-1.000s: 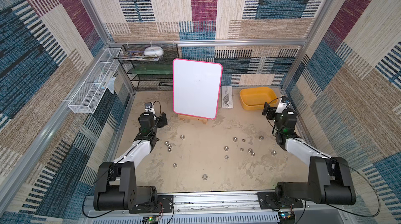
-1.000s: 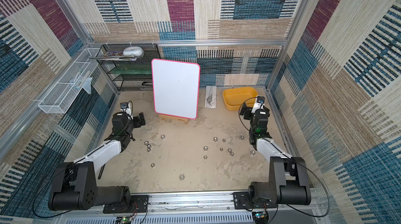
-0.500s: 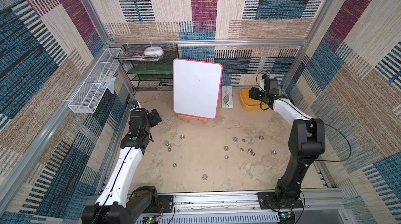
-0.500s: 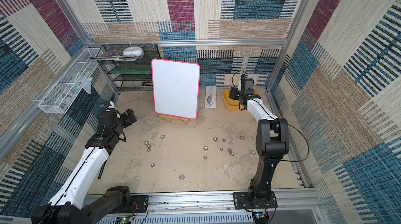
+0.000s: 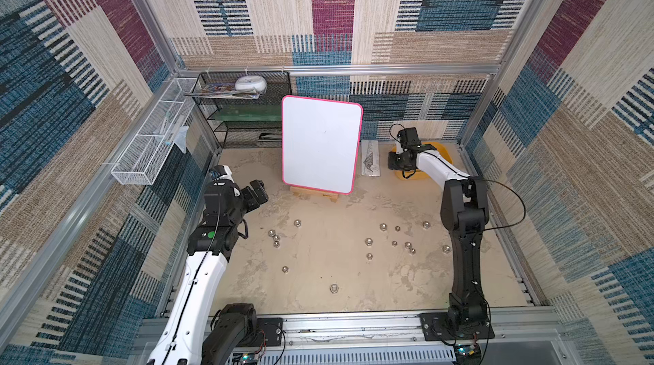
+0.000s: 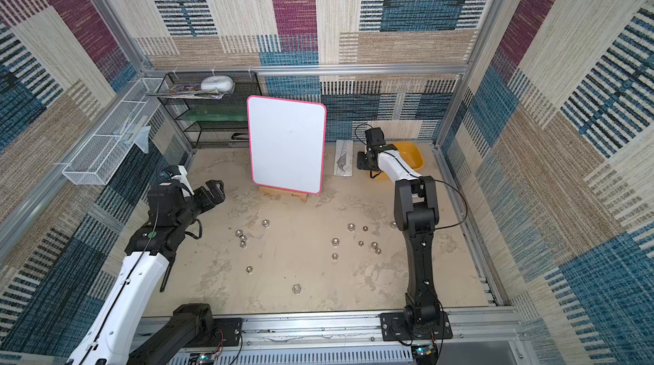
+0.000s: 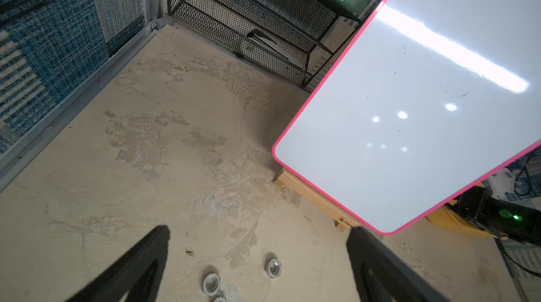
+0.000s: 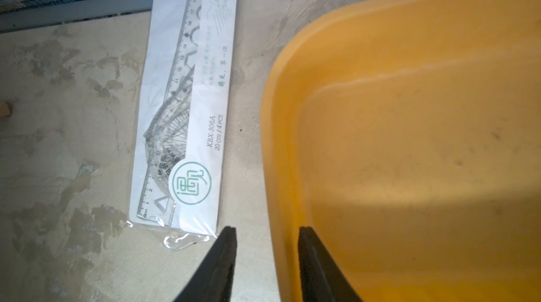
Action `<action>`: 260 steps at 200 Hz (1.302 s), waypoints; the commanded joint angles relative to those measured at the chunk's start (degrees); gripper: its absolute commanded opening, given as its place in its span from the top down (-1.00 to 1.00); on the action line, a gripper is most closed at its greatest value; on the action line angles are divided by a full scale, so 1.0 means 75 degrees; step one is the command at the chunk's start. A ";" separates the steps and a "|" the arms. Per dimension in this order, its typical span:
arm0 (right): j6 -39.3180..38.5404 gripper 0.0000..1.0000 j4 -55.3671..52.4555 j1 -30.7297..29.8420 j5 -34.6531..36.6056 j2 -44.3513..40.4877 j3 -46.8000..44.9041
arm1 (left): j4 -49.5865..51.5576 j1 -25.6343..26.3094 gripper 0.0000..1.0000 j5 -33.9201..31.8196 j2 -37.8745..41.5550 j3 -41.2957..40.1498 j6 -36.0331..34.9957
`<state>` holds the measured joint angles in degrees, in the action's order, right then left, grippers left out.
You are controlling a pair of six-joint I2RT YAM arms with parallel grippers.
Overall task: Put the nuts on the desktop into the storage box
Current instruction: Move the storage box to the center of the board.
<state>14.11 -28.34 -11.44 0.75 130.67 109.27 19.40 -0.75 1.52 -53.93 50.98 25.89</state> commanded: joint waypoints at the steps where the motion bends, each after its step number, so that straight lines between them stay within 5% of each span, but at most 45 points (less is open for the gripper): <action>1: 0.0237 0.34 -0.0267 -0.0080 0.0061 0.0020 -0.0029 | 0.0041 0.0028 -1.00 0.0269 0.0031 0.0053 0.0131; 64: 0.1434 0.84 0.0154 -0.0489 -0.0323 -0.0969 -0.1460 | 0.0030 0.0191 -1.00 0.0181 0.0007 0.0205 0.0073; 129: 0.3036 1.00 0.0744 -0.1778 -0.0348 -0.2220 -0.3583 | 0.0062 0.0410 -1.00 0.0038 0.0066 0.0093 0.0043; 192: 0.4735 1.00 0.0497 -0.3449 0.0208 -0.2618 -0.4314 | 0.0176 0.0628 -1.00 -0.0082 0.0159 0.0002 -0.0031; 229: 0.5074 1.00 0.0566 -0.3749 0.0239 -0.2565 -0.4453 | 0.0362 0.0765 -1.00 -0.0102 0.0292 -0.0013 -0.0059; 260: 0.4687 0.41 0.0383 -0.3762 0.0485 -0.2601 -0.4108 | 0.0541 0.0922 -1.00 -0.0151 0.0362 -0.0035 -0.0054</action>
<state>46.06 -20.67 -39.35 8.84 110.93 77.45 21.96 5.54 1.10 -51.57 50.89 26.11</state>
